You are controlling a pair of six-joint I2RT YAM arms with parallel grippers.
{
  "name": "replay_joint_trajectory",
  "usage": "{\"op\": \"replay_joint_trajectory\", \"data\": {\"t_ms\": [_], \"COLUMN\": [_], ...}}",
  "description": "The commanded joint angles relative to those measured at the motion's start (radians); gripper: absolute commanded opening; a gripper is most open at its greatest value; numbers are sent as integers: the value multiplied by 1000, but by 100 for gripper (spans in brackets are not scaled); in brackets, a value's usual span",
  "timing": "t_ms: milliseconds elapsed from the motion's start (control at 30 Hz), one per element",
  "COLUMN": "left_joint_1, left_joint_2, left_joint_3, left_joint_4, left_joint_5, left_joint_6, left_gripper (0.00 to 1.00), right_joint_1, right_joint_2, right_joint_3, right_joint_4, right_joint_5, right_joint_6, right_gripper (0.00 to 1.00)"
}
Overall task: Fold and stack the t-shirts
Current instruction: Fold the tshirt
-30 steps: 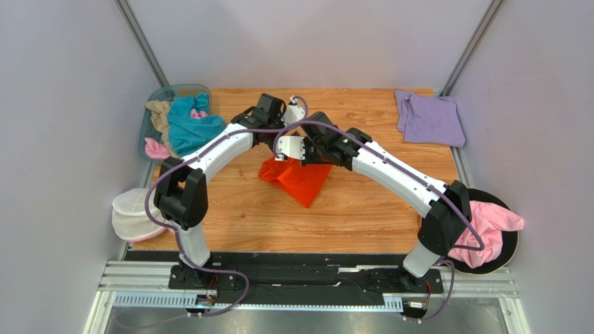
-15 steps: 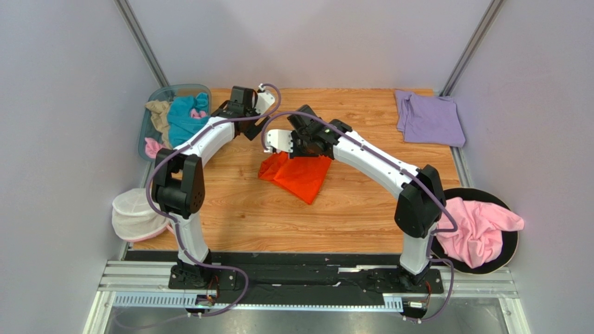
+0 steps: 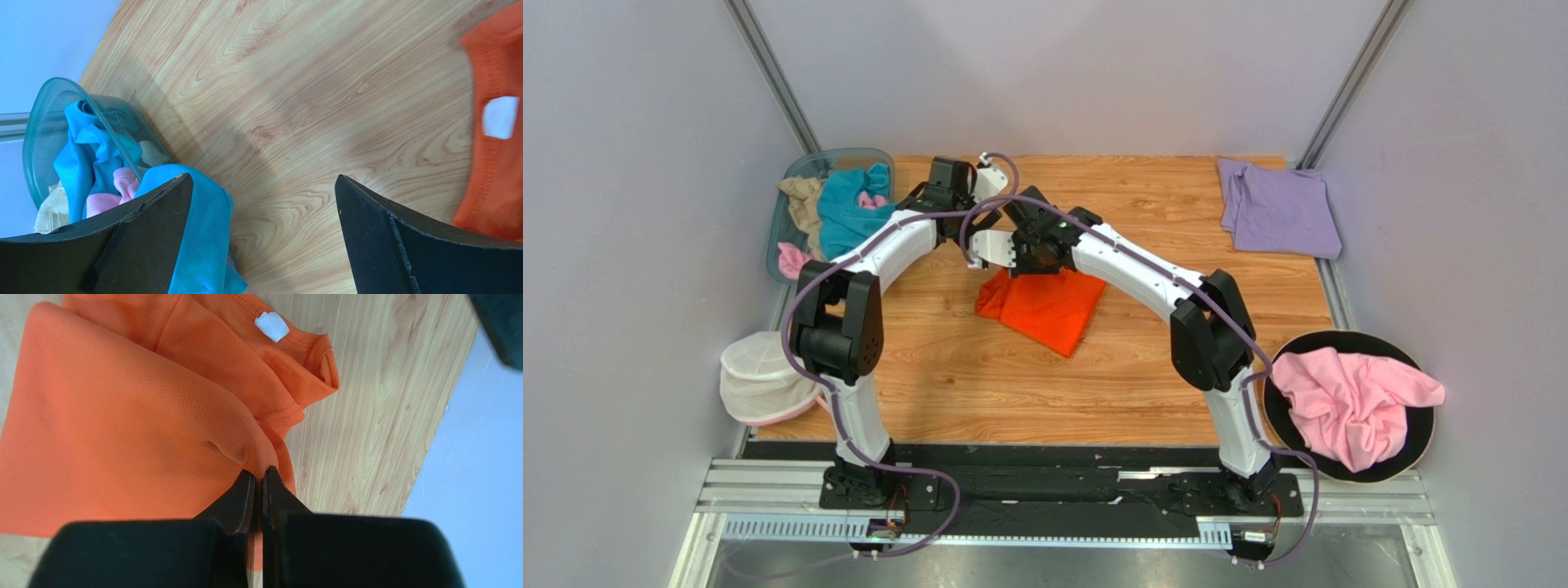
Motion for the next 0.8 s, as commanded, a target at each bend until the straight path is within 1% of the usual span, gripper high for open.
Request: {"op": "replay_joint_trajectory", "data": {"t_ms": [0,100,167,200,233,267,400,433,500,533,600,633,667,700,767], "left_joint_1": [0,0,0,0,0,0,0,0,0,0,0,0,0,0,0], "left_joint_2": [-10,-18,-21,-22,-24,-21,-16,-16,-16,-19,-25,-27,-32,-35,-41], "left_joint_3": [-18,-41,-58,-61,-67,-68,-67,-65,-64,-64,-64,-59,-58,-56,-48], "left_joint_4": [45,64,83,87,95,97,106,109,110,115,118,115,115,112,95], "left_joint_5": [22,15,8,6,6,6,-8,-11,-20,-21,-32,-34,-38,-40,-41], "left_joint_6": [7,13,16,15,15,15,1,-2,-8,-14,-21,-28,-33,-34,-48], "left_gripper": [95,95,95,94,94,94,94,94,94,94,94,94,94,94,94], "right_joint_1": [-10,-11,-16,-16,-18,-18,-18,-18,-18,-18,-18,-18,-19,-18,-18], "right_joint_2": [66,109,136,141,144,149,165,164,155,140,118,101,93,89,78], "right_joint_3": [90,83,82,73,68,63,65,60,53,34,8,-1,-19,-27,-38], "right_joint_4": [63,117,143,157,172,198,241,251,263,270,309,318,338,347,378], "right_joint_5": [-18,12,25,29,32,43,84,95,117,124,153,160,182,192,228], "right_joint_6": [-21,-20,-18,-17,-14,-12,-6,-3,-3,3,9,12,14,15,17], "right_gripper": [0,0,14,23,47,53,64,71,73,78,82,87,97,100,100]}}
